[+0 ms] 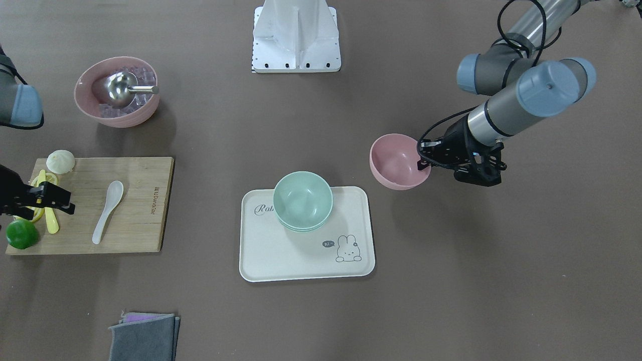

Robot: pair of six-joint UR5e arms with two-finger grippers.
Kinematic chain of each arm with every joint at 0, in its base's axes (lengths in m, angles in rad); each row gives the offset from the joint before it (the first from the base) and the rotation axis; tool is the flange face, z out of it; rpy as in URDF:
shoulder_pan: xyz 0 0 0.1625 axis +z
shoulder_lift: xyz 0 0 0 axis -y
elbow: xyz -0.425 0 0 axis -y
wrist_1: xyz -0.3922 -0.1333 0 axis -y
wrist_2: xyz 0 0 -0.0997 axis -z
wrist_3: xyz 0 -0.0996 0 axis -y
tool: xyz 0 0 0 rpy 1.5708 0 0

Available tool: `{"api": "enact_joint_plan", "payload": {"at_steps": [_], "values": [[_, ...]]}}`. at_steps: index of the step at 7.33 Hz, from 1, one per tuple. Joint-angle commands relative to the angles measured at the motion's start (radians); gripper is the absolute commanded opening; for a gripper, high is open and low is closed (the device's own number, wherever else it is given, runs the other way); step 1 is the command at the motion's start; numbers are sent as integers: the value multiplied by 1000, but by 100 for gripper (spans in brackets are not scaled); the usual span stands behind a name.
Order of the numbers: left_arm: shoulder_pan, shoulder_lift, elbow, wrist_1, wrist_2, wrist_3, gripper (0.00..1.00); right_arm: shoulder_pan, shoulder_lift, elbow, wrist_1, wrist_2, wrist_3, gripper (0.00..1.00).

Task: Stack pink bowl on green and place spoon
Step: 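Carry pink bowl onto green bowl with left gripper while right grasps white spoon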

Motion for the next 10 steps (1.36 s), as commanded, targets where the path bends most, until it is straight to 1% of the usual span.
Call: {"api": "enact_joint_plan", "payload": {"at_steps": [1, 2, 3, 4, 5, 7, 8, 9, 10], "values": [[52, -196, 31, 126, 100, -106, 0, -120, 35, -10, 0, -68, 217, 89], [76, -252, 74, 138, 146, -116, 0, -135, 42, -31, -2, -76, 228, 88], [99, -290, 114, 135, 152, -140, 0, -139, 44, -35, -2, -78, 248, 86], [132, -327, 148, 133, 200, -146, 0, -142, 54, -45, -2, -78, 248, 77], [146, -332, 156, 124, 241, -148, 0, -140, 61, -51, -2, -78, 252, 55], [159, -349, 202, 104, 252, -143, 0, -140, 62, -53, -2, -78, 271, 7], [192, -346, 218, 72, 327, -142, 85, -140, 62, -61, -2, -76, 271, 0], [211, -344, 220, 43, 376, -149, 97, -139, 62, -59, -2, -72, 271, 0], [209, -343, 219, 41, 376, -151, 97, -139, 62, -58, -2, -72, 272, 0]]}}
